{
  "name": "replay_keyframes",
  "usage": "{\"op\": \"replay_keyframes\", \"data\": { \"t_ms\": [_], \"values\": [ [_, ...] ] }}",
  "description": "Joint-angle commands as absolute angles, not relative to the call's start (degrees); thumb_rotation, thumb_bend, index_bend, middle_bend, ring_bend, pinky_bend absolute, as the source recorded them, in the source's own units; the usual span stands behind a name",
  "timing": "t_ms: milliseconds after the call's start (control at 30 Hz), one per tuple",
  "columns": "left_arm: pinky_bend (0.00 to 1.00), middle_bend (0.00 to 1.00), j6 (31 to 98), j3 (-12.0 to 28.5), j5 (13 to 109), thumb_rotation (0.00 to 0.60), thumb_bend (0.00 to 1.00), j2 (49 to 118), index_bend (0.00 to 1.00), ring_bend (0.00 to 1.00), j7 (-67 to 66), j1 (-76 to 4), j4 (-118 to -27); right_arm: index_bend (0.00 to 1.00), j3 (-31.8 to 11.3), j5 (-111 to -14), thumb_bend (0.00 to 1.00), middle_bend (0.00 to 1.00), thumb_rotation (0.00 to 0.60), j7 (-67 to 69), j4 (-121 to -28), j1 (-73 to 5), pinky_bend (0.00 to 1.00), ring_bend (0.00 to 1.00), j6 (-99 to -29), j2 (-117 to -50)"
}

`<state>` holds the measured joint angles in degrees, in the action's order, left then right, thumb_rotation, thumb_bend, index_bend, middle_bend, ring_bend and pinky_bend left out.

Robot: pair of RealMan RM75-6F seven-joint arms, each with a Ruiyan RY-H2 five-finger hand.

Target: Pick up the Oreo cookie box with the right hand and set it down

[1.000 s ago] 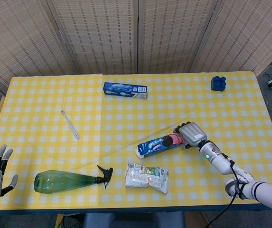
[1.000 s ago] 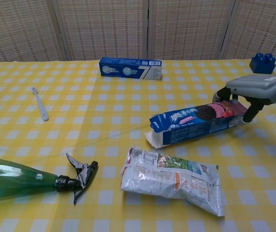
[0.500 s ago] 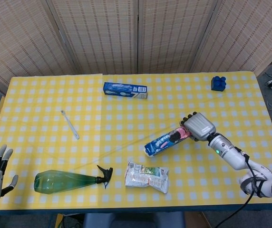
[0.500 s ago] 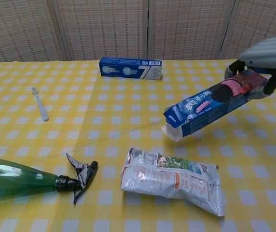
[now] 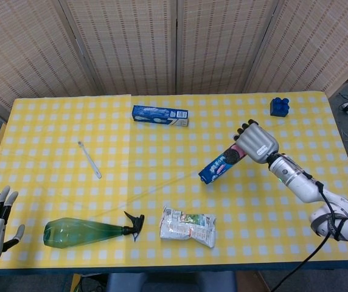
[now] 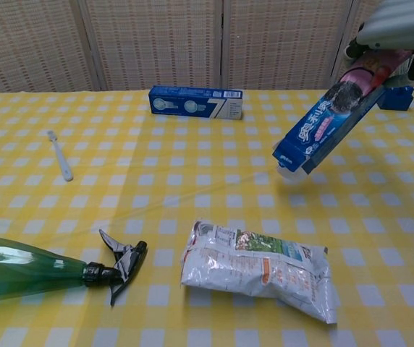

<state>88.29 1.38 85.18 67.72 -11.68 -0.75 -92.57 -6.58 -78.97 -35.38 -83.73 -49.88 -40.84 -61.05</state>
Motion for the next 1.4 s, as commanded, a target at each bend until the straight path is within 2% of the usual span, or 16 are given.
{"op": "replay_keyframes", "data": {
  "t_ms": [33, 100, 267, 700, 1167, 1400],
  "values": [
    [0.00, 0.00, 88.19, 1.42, 85.13, 0.600, 0.36, 67.79, 0.05, 0.00, -11.37, -0.79, -92.28, 0.37, -7.21, -77.23, 0.36, 0.37, 0.600, -37.68, -84.53, -50.76, 0.36, 0.28, -40.74, -60.59],
    [0.00, 0.00, 88.14, 1.46, 85.10, 0.600, 0.36, 67.87, 0.05, 0.00, -11.08, -0.83, -92.05, 0.36, -7.19, -76.70, 0.36, 0.37, 0.600, -39.15, -84.64, -51.15, 0.36, 0.27, -40.74, -60.38],
    [0.00, 0.00, 87.62, 1.46, 84.90, 0.600, 0.37, 68.20, 0.05, 0.00, -10.62, -1.04, -91.60, 0.27, -6.91, -75.82, 0.37, 0.33, 0.600, -41.88, -85.18, -52.09, 0.35, 0.24, -40.31, -59.56],
    [0.00, 0.00, 87.02, 1.68, 84.69, 0.600, 0.36, 68.46, 0.05, 0.00, -10.32, -1.53, -91.11, 0.27, -7.46, -74.24, 0.37, 0.33, 0.600, -42.48, -86.01, -52.72, 0.33, 0.23, -42.60, -58.05],
    [0.00, 0.00, 86.87, 1.66, 84.39, 0.600, 0.36, 68.35, 0.05, 0.00, -10.42, -1.58, -91.17, 0.27, -11.60, -77.78, 0.37, 0.33, 0.600, -29.90, -86.86, -48.66, 0.33, 0.23, -55.85, -57.16],
    [0.00, 0.00, 86.97, 1.59, 84.63, 0.600, 0.36, 68.23, 0.05, 0.00, -10.59, -1.63, -91.41, 0.27, -11.12, -78.57, 0.37, 0.33, 0.600, -15.81, -88.37, -46.12, 0.33, 0.23, -56.96, -59.59]
  ]
}}
